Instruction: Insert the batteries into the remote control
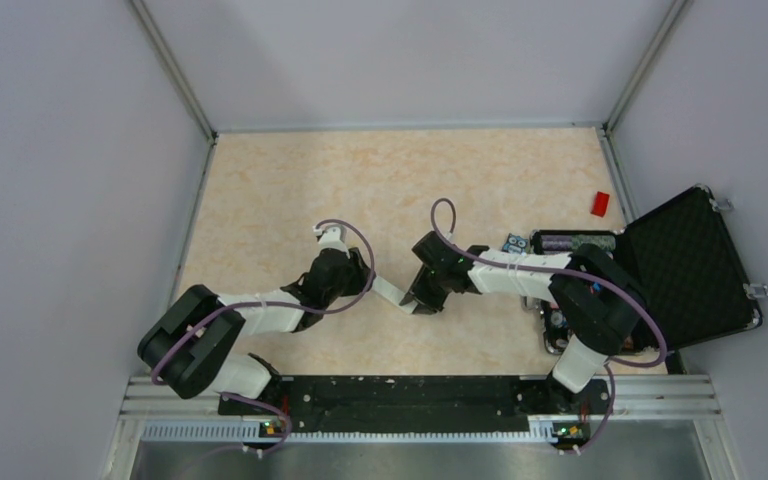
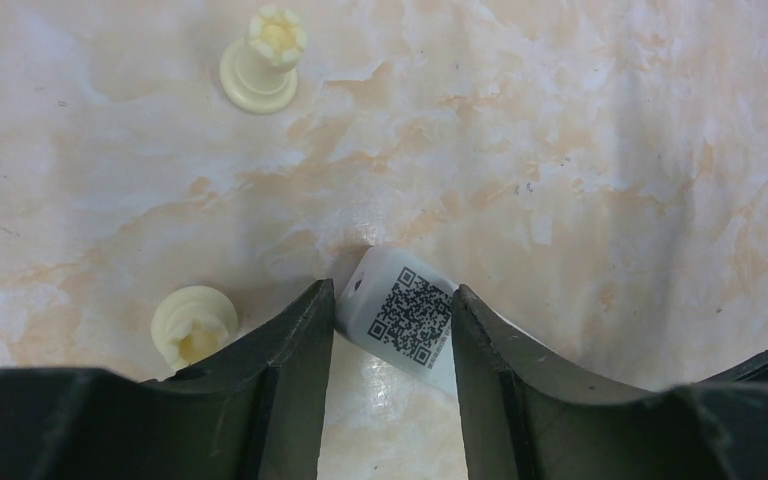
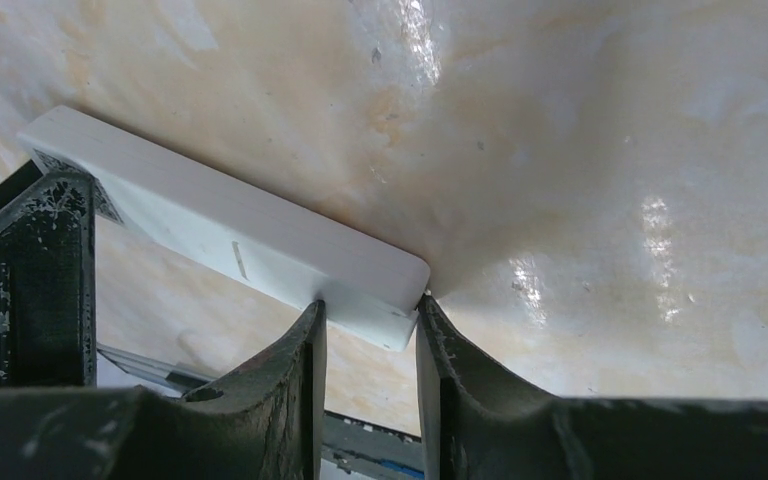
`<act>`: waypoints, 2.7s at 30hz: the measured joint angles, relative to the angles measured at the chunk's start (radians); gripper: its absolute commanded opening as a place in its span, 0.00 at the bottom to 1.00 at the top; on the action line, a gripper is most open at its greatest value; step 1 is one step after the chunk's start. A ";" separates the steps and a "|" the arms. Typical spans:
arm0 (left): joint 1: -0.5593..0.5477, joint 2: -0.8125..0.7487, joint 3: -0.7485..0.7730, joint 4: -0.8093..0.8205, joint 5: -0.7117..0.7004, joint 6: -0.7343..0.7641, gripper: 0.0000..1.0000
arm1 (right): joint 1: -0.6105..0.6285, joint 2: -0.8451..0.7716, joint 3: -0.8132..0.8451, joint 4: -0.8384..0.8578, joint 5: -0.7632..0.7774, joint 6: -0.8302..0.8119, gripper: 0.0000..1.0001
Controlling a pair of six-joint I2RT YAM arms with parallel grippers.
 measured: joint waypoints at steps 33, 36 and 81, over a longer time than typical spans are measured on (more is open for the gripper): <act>0.000 0.027 -0.012 0.075 -0.011 0.000 0.46 | -0.055 0.202 0.259 -0.328 -0.221 -0.006 0.00; 0.000 0.027 -0.013 0.080 -0.013 0.000 0.46 | -0.056 0.206 0.259 -0.328 -0.237 0.010 0.00; -0.061 -0.427 0.188 -0.500 0.029 -0.008 0.86 | 0.025 -0.394 -0.101 -0.111 0.134 -0.643 0.77</act>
